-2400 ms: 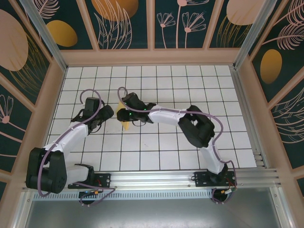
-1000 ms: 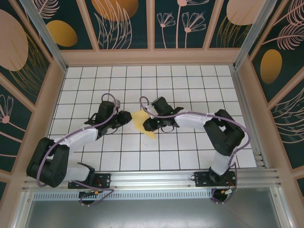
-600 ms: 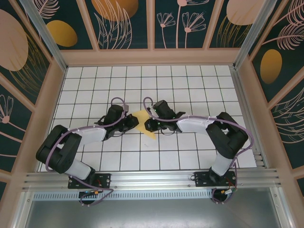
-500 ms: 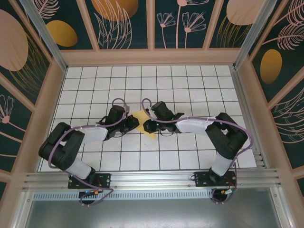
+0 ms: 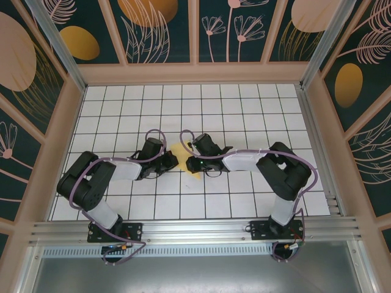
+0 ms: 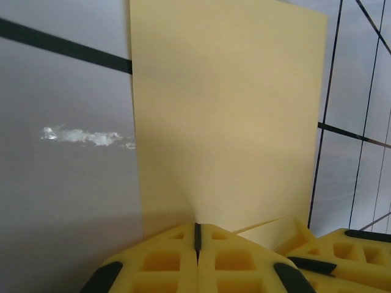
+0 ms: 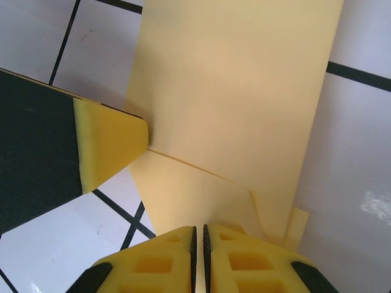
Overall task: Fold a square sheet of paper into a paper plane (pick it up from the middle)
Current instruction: Fold the wing for the fifth time at the center of the table.
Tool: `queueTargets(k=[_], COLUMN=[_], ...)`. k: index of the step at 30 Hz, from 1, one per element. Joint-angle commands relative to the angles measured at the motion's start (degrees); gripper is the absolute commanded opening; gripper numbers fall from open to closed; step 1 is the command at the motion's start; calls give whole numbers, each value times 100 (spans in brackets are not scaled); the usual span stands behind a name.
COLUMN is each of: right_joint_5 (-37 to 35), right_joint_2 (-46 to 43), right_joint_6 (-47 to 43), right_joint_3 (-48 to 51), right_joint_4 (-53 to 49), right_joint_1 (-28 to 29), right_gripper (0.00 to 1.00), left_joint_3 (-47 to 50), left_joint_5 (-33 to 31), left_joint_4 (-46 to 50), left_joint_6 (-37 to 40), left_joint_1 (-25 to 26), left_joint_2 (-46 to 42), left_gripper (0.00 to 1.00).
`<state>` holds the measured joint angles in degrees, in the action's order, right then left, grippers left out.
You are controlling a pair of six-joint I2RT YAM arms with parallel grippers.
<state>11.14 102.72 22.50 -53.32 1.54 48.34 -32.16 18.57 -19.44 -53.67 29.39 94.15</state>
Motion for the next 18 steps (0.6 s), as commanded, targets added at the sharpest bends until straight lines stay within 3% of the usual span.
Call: queueTargets(k=[1, 18], right_joint_5=[-235, -202], right_joint_2=[-13, 178], right_joint_6=[135, 349], right_joint_3=[-111, -245], right_joint_4=[62, 57], right_joint_1=[-57, -448], right_gripper=[13, 13], left_joint_3=[-44, -27], left_joint_5=[-266, -293], left_joint_4=[438, 604], left_joint_6=[155, 287], left_joint_1=[49, 54], left_joint_2=[198, 275], left_gripper=[7, 6])
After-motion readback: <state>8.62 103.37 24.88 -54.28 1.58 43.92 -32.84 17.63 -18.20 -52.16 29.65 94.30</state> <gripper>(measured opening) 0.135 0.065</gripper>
